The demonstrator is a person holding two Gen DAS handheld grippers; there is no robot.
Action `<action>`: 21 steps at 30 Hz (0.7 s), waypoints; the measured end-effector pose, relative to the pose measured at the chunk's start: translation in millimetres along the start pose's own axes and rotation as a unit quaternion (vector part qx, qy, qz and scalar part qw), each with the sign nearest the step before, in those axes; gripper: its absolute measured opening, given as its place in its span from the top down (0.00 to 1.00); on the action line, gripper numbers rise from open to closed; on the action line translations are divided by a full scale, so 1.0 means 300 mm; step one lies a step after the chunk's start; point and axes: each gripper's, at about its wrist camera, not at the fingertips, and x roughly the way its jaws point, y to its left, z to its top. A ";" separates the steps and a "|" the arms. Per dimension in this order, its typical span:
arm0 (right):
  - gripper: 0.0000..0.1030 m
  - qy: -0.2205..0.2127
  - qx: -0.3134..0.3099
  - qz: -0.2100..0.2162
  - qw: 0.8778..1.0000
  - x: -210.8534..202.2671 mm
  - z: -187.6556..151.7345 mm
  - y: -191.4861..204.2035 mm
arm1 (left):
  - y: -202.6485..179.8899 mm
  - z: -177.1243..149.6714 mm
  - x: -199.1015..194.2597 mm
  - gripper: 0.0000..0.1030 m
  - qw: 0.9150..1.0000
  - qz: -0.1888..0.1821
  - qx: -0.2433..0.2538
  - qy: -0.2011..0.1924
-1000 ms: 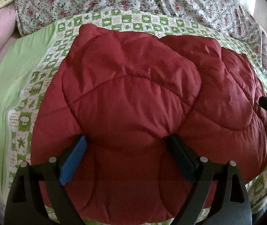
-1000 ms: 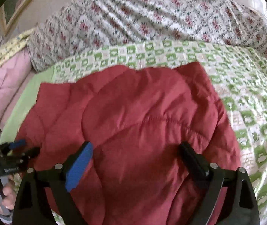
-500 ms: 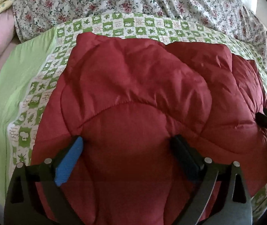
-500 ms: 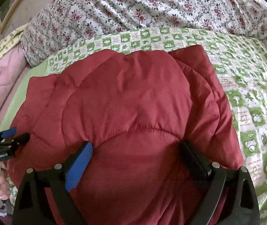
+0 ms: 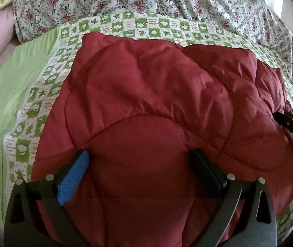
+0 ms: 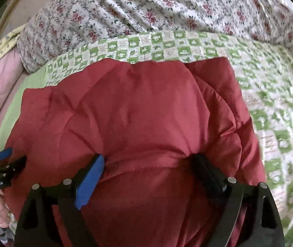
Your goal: Fold large clothes
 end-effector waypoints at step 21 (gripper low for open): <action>0.12 -0.028 -0.017 0.016 0.999 -0.282 -0.167 0.073 | 0.027 -0.131 -0.188 0.00 1.000 -0.006 0.001 -0.016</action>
